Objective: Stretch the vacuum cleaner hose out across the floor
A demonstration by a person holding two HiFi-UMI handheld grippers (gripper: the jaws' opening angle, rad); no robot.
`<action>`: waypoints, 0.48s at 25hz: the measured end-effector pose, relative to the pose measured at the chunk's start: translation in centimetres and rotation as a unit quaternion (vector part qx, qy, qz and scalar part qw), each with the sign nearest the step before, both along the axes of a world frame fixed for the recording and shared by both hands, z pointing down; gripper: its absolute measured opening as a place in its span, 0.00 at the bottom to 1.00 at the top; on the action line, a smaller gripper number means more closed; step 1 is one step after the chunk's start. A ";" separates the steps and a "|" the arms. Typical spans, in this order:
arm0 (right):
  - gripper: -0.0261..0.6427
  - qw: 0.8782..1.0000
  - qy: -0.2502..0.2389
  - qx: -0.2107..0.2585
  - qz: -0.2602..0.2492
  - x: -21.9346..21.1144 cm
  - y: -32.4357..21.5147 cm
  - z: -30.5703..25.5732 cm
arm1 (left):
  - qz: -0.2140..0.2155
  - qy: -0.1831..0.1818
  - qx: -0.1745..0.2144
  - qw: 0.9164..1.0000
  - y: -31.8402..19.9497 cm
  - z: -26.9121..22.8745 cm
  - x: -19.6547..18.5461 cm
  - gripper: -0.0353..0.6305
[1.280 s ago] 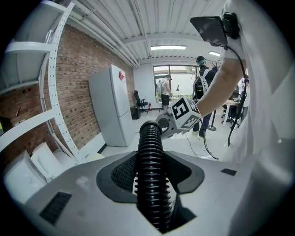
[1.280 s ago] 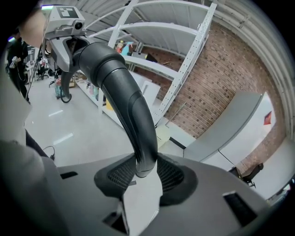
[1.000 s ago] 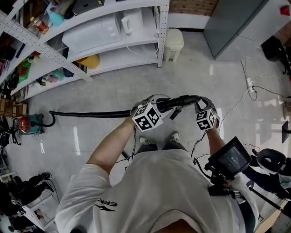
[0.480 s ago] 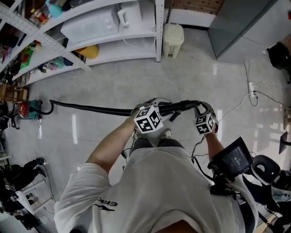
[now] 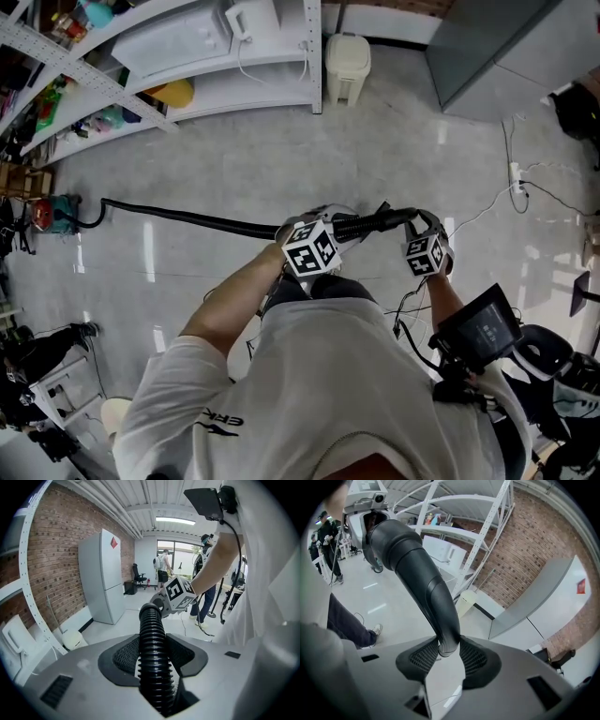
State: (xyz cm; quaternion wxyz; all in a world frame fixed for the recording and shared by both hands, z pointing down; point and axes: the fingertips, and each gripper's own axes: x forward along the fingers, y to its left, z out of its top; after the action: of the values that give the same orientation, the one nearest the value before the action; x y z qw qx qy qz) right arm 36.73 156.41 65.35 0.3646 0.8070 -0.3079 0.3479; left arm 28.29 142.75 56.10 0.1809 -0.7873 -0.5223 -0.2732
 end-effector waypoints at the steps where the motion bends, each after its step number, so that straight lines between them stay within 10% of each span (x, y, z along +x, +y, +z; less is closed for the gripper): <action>1: 0.25 1.000 -0.001 -0.003 0.000 -0.1 0.3 0.2 | 0.000 -0.004 -0.003 1.000 0.3 0.3 -0.2 0.32; 12: 0.25 0.999 -0.030 -0.029 0.000 -2.1 3.6 3.1 | -0.002 -0.053 -0.013 0.998 3.6 3.2 -2.7 0.32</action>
State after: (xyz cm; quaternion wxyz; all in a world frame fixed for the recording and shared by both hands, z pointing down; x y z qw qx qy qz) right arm 34.59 159.97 68.42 0.3787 0.7849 -0.3087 0.3811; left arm 25.56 146.39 59.34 0.1418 -0.7749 -0.5332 -0.3084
